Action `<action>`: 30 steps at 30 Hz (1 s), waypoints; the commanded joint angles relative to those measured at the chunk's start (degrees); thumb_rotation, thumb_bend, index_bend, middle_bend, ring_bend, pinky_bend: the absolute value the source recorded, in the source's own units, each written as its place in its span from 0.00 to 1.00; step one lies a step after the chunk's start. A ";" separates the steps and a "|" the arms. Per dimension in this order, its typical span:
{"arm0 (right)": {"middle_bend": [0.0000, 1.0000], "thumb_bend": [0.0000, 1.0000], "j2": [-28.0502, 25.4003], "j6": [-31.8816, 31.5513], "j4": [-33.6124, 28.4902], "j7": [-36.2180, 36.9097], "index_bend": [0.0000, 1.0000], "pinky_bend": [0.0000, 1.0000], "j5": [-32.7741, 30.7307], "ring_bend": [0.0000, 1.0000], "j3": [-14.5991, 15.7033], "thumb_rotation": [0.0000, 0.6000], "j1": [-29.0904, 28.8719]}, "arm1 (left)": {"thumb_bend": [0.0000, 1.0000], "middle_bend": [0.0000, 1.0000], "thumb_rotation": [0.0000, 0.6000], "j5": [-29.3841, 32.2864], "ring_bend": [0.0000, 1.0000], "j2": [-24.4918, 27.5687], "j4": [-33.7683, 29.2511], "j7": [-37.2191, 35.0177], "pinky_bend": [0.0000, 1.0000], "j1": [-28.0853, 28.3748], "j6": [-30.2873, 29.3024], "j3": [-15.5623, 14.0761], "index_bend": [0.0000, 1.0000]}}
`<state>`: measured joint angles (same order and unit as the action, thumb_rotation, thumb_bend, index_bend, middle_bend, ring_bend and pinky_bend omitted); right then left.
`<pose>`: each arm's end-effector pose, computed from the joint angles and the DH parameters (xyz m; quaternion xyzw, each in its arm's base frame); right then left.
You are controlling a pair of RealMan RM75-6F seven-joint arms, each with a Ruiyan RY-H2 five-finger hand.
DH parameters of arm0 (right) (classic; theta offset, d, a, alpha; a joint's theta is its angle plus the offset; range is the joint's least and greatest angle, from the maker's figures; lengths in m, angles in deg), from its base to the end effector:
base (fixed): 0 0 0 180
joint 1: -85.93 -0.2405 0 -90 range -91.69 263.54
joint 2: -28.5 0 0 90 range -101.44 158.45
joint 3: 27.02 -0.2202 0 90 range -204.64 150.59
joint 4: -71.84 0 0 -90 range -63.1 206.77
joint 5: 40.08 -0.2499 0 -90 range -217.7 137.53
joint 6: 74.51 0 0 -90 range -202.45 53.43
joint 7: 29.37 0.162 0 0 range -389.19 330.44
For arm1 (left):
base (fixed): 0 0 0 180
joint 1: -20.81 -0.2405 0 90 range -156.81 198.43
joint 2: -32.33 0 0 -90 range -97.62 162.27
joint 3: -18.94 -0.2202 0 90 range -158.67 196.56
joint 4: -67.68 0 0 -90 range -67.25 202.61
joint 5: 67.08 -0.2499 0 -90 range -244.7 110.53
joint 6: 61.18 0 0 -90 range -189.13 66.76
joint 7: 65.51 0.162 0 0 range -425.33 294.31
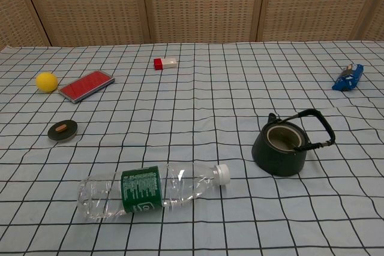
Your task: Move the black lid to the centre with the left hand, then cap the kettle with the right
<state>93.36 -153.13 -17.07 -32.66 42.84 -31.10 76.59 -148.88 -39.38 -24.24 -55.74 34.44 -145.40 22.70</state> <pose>-0.3032 -0.2295 0.1007 0.6262 -0.3717 0.3475 0.5908 -0.2525 0.2430 0.0711 -0.6133 -0.3485 -0.4060 0.5810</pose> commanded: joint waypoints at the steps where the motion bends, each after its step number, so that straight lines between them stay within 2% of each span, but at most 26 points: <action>1: 0.00 0.24 0.00 0.08 -0.11 -0.05 0.09 0.00 0.12 0.00 0.08 1.00 -0.04 | 0.13 0.00 1.00 0.09 0.00 0.06 -0.05 0.17 0.00 -0.01 0.29 0.12 0.00; 9: 0.00 0.24 -0.34 -0.20 -1.00 0.15 0.09 0.00 0.81 0.00 0.40 1.00 0.13 | 0.13 0.00 1.00 0.31 0.00 0.20 -0.26 0.45 0.00 0.05 1.37 0.21 0.00; 13: 0.00 0.24 -0.39 -0.15 -1.12 0.31 0.09 0.00 1.36 0.00 0.55 1.00 0.01 | 0.13 0.00 1.00 2.19 0.00 0.09 -0.71 2.18 0.00 0.67 3.97 0.31 0.05; 15: 0.00 0.24 0.06 0.58 -0.76 -0.18 0.09 0.00 1.69 0.00 0.95 1.00 -0.28 | 0.14 0.00 1.00 4.52 0.00 0.05 0.11 3.99 0.00 2.97 8.91 0.91 0.11; 20: 0.00 0.24 0.63 2.17 -0.17 -0.52 0.09 0.00 0.90 0.00 1.01 1.00 -0.84 | 0.15 0.00 1.00 9.78 0.00 -1.22 2.56 8.01 0.00 7.84 16.34 3.69 0.25; 25: 0.00 0.24 0.61 2.63 -0.13 -0.47 0.09 0.00 0.51 0.00 0.99 1.00 -0.97 | 0.22 0.00 1.00 14.85 0.00 -2.95 4.88 11.27 0.00 12.18 23.52 5.02 0.28; 30: 0.00 0.24 0.29 2.67 -0.25 -0.60 0.09 0.00 0.15 0.00 0.93 1.00 -0.91 | 0.23 0.00 1.00 20.25 0.00 -5.03 6.85 15.48 0.00 16.18 29.41 5.43 0.27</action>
<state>93.69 -150.46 -17.28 -33.31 43.03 -30.16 75.67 -130.64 -43.26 -18.53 -42.04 48.86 -117.94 27.65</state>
